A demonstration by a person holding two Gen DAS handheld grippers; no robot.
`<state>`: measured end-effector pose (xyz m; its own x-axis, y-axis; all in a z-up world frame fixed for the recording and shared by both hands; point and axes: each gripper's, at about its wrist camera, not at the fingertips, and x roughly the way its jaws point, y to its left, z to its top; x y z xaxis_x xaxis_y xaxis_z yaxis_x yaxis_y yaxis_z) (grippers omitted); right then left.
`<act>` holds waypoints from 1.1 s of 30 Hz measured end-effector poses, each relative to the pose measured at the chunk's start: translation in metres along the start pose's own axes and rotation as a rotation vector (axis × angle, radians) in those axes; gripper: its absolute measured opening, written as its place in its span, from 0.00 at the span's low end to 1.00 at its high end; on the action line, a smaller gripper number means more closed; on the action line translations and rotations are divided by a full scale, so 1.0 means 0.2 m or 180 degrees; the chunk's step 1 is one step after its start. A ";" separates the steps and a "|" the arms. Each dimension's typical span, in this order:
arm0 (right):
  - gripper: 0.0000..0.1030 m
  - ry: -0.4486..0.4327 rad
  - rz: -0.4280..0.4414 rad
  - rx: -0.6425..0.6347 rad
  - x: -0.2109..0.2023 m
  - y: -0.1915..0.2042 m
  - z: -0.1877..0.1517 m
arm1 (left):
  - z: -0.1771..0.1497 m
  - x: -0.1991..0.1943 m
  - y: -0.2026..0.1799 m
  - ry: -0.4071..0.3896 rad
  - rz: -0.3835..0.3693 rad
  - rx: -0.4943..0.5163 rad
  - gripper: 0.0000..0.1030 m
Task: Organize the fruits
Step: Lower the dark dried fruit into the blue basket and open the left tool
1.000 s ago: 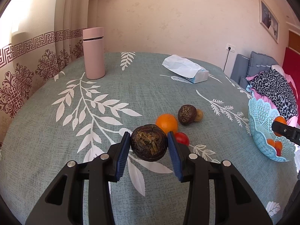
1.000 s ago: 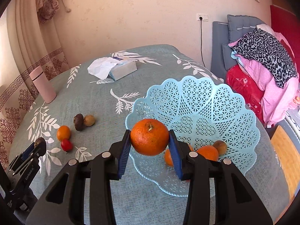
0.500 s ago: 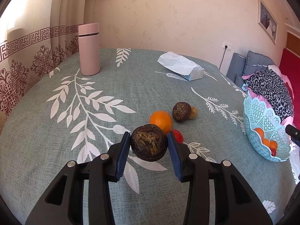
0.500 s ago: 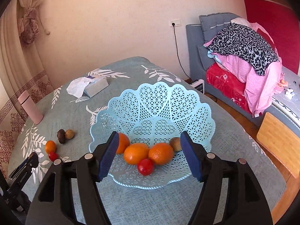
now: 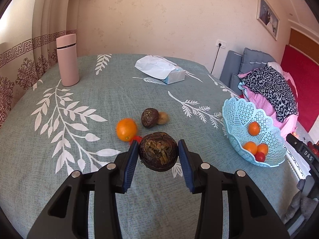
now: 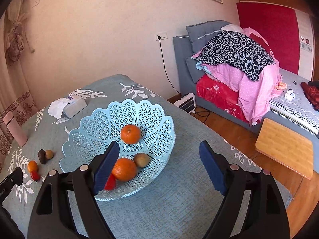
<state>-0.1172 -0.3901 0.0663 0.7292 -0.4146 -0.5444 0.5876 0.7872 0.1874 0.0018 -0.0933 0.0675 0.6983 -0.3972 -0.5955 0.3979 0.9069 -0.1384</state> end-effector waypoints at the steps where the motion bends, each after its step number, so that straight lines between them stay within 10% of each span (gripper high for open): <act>1: 0.81 0.0007 0.0015 -0.0004 0.01 0.00 0.00 | 0.01 0.00 -0.03 -0.0004 -0.0032 0.0024 0.40; 29: 0.89 -0.0161 0.0319 0.0377 -0.01 -0.11 -0.11 | 0.09 0.32 -0.74 0.0371 -0.0793 0.0545 0.40; 33: 0.89 -0.0176 0.0304 0.0403 -0.01 -0.12 -0.11 | 0.10 0.29 -0.73 0.0301 -0.0778 0.0514 0.63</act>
<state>-0.1416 -0.3974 0.0446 0.8000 -0.3678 -0.4741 0.5515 0.7619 0.3396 -0.0033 -0.2522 0.0693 0.5148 -0.5791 -0.6322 0.6419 0.7491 -0.1636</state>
